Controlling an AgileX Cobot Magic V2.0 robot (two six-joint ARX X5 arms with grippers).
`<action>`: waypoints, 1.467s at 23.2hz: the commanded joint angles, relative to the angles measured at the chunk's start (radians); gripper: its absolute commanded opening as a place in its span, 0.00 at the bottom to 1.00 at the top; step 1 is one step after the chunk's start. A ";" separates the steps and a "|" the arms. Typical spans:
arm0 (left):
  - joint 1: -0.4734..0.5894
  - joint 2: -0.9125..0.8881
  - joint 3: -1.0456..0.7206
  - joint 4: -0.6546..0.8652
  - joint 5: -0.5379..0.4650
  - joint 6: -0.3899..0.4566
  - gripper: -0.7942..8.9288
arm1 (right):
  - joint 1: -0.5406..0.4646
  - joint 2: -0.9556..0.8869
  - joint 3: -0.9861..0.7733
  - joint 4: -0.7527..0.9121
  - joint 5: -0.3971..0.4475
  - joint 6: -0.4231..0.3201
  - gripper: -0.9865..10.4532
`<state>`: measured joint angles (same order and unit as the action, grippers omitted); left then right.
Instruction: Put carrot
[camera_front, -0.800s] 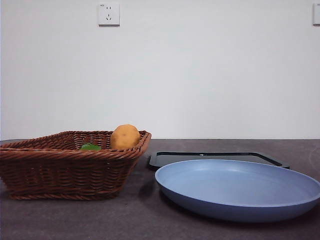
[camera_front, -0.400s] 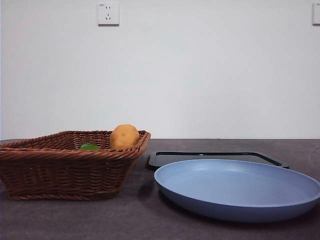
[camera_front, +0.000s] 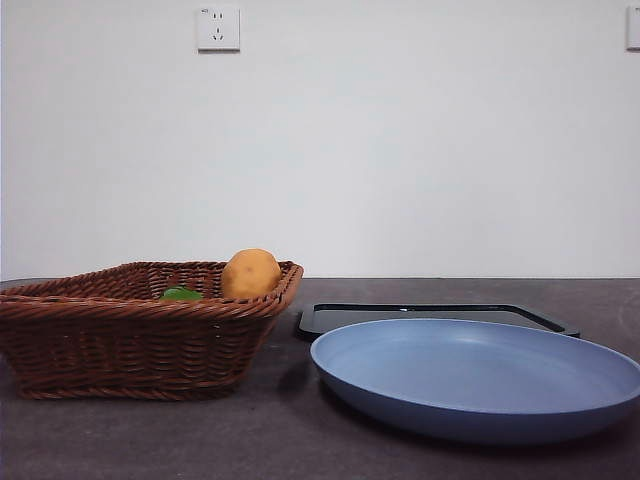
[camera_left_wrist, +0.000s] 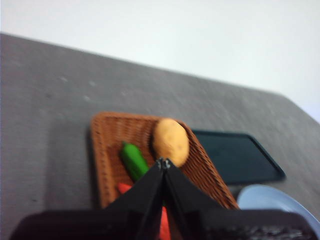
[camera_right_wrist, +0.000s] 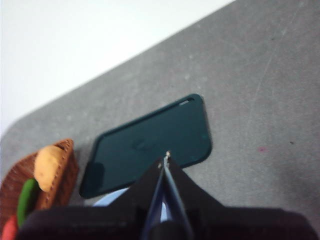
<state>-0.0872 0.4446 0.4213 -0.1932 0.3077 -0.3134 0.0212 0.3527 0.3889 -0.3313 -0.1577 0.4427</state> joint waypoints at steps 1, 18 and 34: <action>0.001 0.113 0.082 -0.028 0.064 0.034 0.09 | 0.000 0.095 0.085 -0.041 -0.003 -0.088 0.09; -0.058 0.518 0.335 -0.316 0.351 0.156 0.33 | 0.020 0.846 0.388 -0.433 -0.314 -0.338 0.26; -0.058 0.518 0.335 -0.286 0.351 0.156 0.36 | 0.137 1.194 0.387 -0.201 -0.306 -0.221 0.09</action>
<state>-0.1406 0.9577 0.7410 -0.4911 0.6506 -0.1722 0.1551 1.5322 0.7650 -0.5377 -0.4656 0.2138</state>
